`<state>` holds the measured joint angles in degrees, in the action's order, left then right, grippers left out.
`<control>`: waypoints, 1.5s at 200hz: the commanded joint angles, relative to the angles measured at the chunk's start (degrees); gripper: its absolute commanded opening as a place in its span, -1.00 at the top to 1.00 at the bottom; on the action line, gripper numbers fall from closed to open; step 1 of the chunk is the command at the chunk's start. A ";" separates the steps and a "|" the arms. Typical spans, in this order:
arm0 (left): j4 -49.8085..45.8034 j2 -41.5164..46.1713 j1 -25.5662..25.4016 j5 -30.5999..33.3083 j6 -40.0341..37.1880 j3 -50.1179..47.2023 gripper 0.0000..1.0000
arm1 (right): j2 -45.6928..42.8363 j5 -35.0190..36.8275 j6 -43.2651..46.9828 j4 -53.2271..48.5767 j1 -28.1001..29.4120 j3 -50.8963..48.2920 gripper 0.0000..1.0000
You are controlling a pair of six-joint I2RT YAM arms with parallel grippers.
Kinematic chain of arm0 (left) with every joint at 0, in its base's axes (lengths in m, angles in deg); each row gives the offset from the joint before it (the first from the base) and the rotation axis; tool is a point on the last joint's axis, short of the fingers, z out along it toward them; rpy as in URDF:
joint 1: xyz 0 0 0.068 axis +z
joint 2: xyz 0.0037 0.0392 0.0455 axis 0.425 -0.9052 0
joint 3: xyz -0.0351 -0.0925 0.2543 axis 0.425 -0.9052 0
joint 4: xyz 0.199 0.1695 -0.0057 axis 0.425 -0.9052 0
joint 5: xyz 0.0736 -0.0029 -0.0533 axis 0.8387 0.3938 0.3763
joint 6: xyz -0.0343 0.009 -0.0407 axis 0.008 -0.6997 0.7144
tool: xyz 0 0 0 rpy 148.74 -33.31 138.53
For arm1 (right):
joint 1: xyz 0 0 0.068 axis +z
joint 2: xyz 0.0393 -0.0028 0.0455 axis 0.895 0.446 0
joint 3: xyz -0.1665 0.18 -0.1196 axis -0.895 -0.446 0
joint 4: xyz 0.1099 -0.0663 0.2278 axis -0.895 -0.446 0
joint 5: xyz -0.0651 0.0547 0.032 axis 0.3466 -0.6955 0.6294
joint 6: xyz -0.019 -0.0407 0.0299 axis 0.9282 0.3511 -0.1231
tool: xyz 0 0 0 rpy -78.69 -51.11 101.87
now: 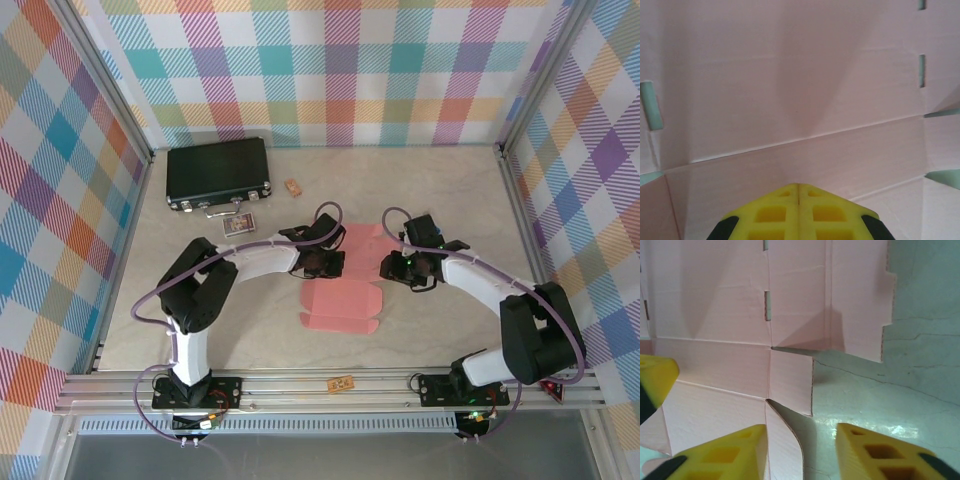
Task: Fold the paper box
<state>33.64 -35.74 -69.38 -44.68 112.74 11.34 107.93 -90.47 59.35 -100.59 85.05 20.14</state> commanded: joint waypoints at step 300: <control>-3.29 -2.90 -0.72 0.91 -1.79 0.38 1.00 | 14.37 -18.92 0.98 12.04 1.23 4.32 0.41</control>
<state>33.42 -36.68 -69.38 -44.39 112.21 11.34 121.22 -107.60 59.83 -89.95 85.58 22.85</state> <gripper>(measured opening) 0.048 0.293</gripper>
